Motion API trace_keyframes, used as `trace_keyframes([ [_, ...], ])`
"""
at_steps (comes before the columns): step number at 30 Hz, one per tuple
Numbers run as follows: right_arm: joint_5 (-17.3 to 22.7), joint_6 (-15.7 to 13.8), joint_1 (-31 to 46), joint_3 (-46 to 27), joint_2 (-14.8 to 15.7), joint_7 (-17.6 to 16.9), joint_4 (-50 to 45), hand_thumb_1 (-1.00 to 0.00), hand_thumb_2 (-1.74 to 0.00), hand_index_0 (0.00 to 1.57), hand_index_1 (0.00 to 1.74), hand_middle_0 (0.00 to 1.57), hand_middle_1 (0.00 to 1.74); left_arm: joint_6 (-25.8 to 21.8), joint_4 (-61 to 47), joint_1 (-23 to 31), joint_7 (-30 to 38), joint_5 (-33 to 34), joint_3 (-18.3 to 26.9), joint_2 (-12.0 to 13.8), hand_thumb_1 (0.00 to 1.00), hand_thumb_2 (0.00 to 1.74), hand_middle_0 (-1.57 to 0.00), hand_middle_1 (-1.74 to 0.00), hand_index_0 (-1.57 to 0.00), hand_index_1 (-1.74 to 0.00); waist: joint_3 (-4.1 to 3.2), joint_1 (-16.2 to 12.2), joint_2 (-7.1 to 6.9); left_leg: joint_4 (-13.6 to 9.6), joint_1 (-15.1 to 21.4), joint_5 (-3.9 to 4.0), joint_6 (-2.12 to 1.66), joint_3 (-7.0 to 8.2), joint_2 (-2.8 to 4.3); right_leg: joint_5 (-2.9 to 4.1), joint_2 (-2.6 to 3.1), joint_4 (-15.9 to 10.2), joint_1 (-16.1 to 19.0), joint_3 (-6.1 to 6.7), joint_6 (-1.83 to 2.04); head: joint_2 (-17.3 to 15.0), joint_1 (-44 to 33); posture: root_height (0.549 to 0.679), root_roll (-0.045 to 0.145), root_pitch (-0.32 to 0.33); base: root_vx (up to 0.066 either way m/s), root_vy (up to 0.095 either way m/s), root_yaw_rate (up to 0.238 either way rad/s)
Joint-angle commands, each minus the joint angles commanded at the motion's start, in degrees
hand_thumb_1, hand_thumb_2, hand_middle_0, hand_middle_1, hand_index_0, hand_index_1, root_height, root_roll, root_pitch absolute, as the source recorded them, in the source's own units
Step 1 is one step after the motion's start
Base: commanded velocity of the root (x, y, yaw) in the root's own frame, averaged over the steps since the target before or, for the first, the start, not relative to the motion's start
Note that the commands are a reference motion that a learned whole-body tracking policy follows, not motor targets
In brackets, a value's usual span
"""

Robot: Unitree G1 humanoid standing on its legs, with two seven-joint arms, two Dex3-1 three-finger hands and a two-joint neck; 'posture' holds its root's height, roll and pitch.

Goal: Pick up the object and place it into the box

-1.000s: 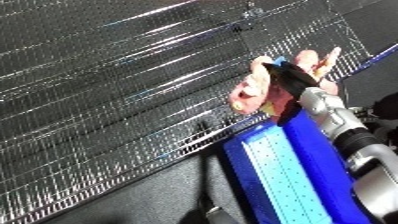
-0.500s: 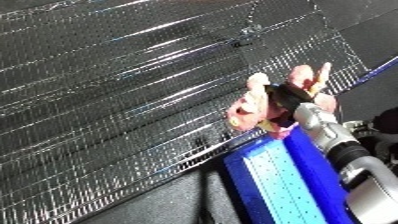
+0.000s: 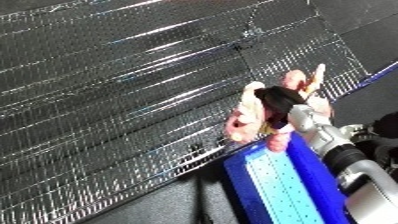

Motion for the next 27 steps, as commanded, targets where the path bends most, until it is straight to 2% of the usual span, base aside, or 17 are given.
trace_keyframes([
  [9,1.96,-0.16,3.38,-5.17,-2.12,-2.32,-8.48,-1.0,-1.74,1.57,1.74,1.57,1.74,0.7,0.7,-0.88,0.15,0.1,0.54,0.56,1.0,1.74,-1.57,-1.74,-1.57,-1.74,0.1,-0.49,-0.52,0.75,-0.07,-0.02,0.06,-0.12,0.09,0.15,-0.22,0.58,0.12,0.0,-0.05,1.43,1.98,0.645,0.058,-0.093,-0.042,0.002,0.017],
  [13,3.37,-0.28,7.33,-10.77,-4.07,-4.22,-16.01,-1.0,-1.74,1.57,1.74,1.57,1.74,1.07,1.07,-0.77,0.29,0.4,1.38,0.53,1.0,1.74,-1.57,-1.74,-1.57,-1.74,-0.25,-1.1,-1.02,0.89,0.28,-0.09,0.13,-0.01,0.21,0.36,-0.26,0.43,0.49,0.04,-0.05,2.33,3.41,0.645,0.057,-0.101,-0.032,0.008,-0.011],
  [19,5.77,-0.92,13.47,-19.78,-5.78,-6.94,-24.61,-1.0,-1.74,1.57,1.74,1.57,1.74,1.38,1.32,-0.3,0.47,0.89,2.62,0.29,1.0,1.74,-1.57,-1.74,-1.57,-1.74,-0.57,-2.08,-1.68,1.67,0.7,-0.62,0.24,0.19,0.38,0.53,-0.32,0.47,1.04,0.18,-0.06,2.9,5.25,0.644,0.056,-0.113,-0.02,0.007,-0.031],
  [24,7.66,-1.61,19.49,-28.13,-5.57,-9.37,-30.65,-1.0,-1.74,1.57,1.74,1.57,1.74,1.77,1.24,0.01,0.58,1.58,3.64,-0.26,1.0,1.74,-1.57,-1.74,-1.57,-1.74,-0.7,-3.33,-2.17,2.24,1.09,-1.08,0.34,0.51,0.61,0.65,-0.41,0.59,1.39,0.41,-0.05,3.08,6.99,0.643,0.055,-0.122,-0.014,0.013,-0.026],
  [27,9.75,-2.28,23.57,-33.53,-3.58,-11.17,-33.63,-1.0,-1.74,1.57,1.74,1.57,1.74,1.84,1.08,0.24,0.76,1.94,4.3,-0.79,1.0,1.74,-1.57,-1.74,-1.57,-1.74,-0.82,-4.15,-2.4,2.44,1.46,-1.35,0.4,0.75,0.73,0.71,-0.46,0.47,1.75,0.5,0.0,3.32,7.91,0.643,0.054,-0.127,-0.003,0.014,-0.038],
])
